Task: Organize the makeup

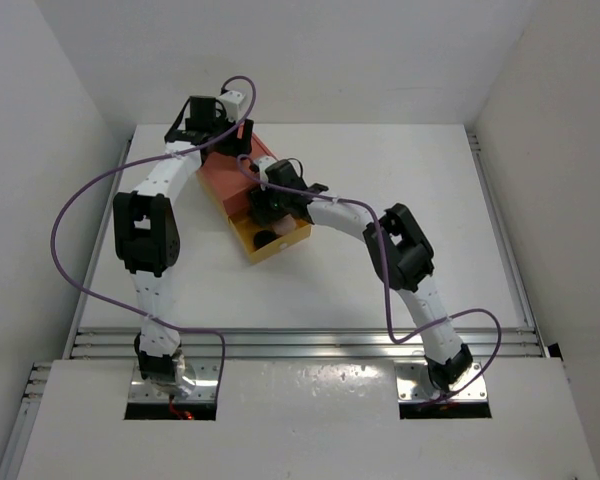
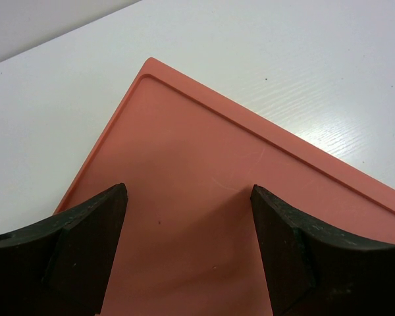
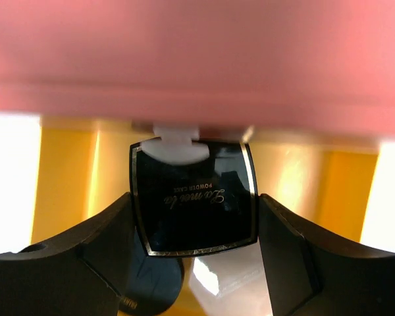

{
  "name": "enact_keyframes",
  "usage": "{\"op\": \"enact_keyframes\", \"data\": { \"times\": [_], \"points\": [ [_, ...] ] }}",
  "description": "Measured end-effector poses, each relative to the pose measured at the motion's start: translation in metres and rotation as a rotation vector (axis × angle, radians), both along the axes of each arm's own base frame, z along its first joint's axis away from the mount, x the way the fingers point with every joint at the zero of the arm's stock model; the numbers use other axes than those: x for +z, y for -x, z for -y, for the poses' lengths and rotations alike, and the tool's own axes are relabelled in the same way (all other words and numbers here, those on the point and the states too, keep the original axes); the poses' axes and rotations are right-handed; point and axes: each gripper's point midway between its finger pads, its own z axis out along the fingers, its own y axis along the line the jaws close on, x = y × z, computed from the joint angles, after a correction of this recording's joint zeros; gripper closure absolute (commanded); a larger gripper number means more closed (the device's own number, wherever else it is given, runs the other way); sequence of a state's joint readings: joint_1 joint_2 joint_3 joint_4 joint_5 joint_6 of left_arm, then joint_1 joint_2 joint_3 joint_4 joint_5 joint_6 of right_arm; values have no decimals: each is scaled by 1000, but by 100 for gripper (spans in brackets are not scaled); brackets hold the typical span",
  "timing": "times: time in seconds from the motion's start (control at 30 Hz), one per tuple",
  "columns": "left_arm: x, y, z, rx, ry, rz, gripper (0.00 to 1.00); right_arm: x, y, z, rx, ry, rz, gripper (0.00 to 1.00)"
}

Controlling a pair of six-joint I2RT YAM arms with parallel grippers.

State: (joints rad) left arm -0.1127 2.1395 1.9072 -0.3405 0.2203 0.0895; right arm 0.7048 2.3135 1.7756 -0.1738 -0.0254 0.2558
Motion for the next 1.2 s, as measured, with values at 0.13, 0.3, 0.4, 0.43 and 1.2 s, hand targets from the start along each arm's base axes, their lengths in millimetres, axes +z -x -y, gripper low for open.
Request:
{"op": "enact_keyframes", "data": {
  "times": [0.13, 0.3, 0.4, 0.43, 1.2],
  "points": [
    [0, 0, 0, -3, -1, 1, 18, -1, -7, -8, 27, 0, 60, 63],
    [0, 0, 0, -5, -1, 2, 18, -17, -6, -11, 51, 28, 69, 31],
    [0, 0, 0, -5, -1, 2, 18, -18, -6, -11, 56, 33, 72, 24],
    [0, 0, 0, -5, -1, 2, 18, -18, -6, -11, 57, 32, 76, 23],
    [0, 0, 0, -11, -3, 4, 18, 101, 57, 20, 114, -103, 157, 100]
  ]
}}
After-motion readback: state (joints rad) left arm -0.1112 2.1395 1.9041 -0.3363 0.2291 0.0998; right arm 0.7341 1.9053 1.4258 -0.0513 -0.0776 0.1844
